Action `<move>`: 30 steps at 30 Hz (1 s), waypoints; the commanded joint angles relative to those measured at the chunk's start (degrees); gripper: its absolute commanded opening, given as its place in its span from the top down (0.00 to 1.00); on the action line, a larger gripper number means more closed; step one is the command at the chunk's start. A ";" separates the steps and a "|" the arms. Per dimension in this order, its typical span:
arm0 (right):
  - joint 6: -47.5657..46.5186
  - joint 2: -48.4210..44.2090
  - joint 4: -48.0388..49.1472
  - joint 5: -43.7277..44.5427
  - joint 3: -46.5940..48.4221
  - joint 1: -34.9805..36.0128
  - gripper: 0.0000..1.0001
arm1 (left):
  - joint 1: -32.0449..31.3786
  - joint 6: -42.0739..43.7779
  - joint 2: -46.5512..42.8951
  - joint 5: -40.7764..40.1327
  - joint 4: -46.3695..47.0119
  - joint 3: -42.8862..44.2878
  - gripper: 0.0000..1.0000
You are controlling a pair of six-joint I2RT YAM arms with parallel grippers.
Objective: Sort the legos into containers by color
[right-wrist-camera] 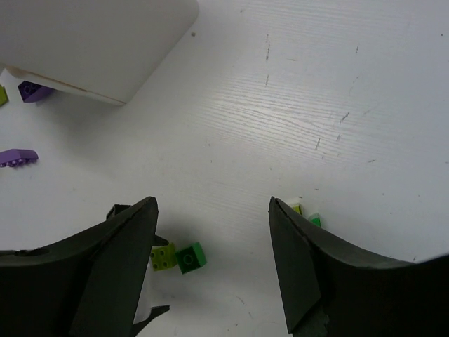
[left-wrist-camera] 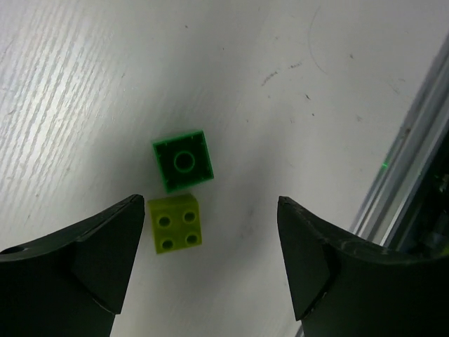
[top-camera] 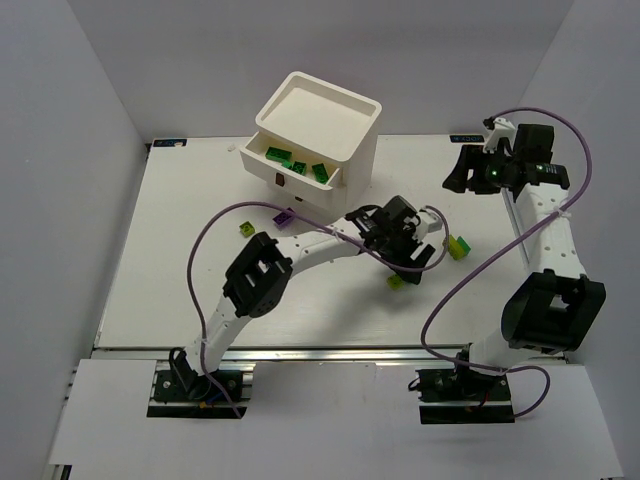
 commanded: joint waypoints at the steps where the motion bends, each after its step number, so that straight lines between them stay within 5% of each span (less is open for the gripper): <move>1: -3.03 0.56 -1.61 -3.35 0.68 -1.26 0.30 | -1.62 -1.05 1.39 -7.71 -1.27 5.26 0.14; 10: -4.19 2.32 -3.02 -5.55 2.87 -2.49 0.28 | -2.85 -2.37 4.83 -14.57 -1.54 7.03 0.14; 24: -4.62 -0.58 -2.84 -6.96 -0.46 -3.37 0.28 | -3.91 -3.08 7.29 -13.17 -0.74 6.85 0.22; 30: -4.36 -2.25 -2.32 -7.58 -2.30 -3.55 0.28 | -4.44 -3.34 8.17 -13.43 -0.92 6.50 0.55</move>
